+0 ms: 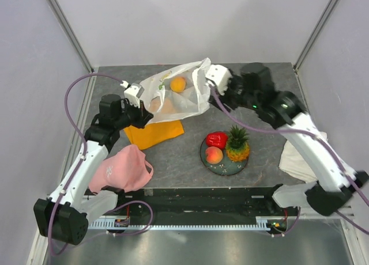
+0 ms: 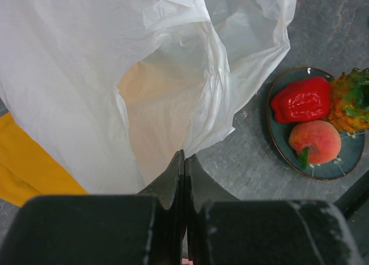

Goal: Take the fake fruits out of the plastic bag
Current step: Adjust the plastic bag at the center of the board.

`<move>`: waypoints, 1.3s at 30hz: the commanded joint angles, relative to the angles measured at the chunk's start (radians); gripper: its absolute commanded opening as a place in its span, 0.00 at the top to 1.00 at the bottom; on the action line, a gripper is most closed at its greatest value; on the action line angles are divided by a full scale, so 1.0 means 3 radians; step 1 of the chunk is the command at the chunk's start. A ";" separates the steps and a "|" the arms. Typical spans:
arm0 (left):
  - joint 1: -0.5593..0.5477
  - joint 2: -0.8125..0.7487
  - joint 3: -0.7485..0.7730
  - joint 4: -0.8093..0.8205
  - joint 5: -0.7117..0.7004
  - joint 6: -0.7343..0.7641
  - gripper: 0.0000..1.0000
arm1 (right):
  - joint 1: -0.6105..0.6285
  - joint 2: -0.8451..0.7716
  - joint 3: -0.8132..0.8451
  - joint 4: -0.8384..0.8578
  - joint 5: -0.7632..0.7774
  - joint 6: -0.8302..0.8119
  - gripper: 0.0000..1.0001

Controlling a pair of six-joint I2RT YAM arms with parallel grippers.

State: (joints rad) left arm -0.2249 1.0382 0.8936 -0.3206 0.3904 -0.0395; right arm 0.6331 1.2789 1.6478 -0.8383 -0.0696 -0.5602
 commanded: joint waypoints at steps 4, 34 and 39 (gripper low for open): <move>0.0018 -0.0269 0.0401 -0.0664 0.0049 0.0049 0.98 | 0.0027 0.1248 -0.0002 0.1085 -0.0474 0.0670 0.30; 0.0484 -0.1344 0.1076 -0.2393 0.0495 0.0546 0.38 | 0.0804 0.1739 0.0014 0.1276 -0.0320 0.1371 0.35; 0.0484 -0.1053 0.1132 -0.1894 -0.0238 0.0439 0.36 | 0.0830 0.1975 0.0111 0.1332 -0.0121 0.1748 0.35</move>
State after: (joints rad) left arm -0.0849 0.6498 1.2034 -1.0271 0.5098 0.1398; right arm 0.8825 1.8397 1.6108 -0.4721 -0.1337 -0.1421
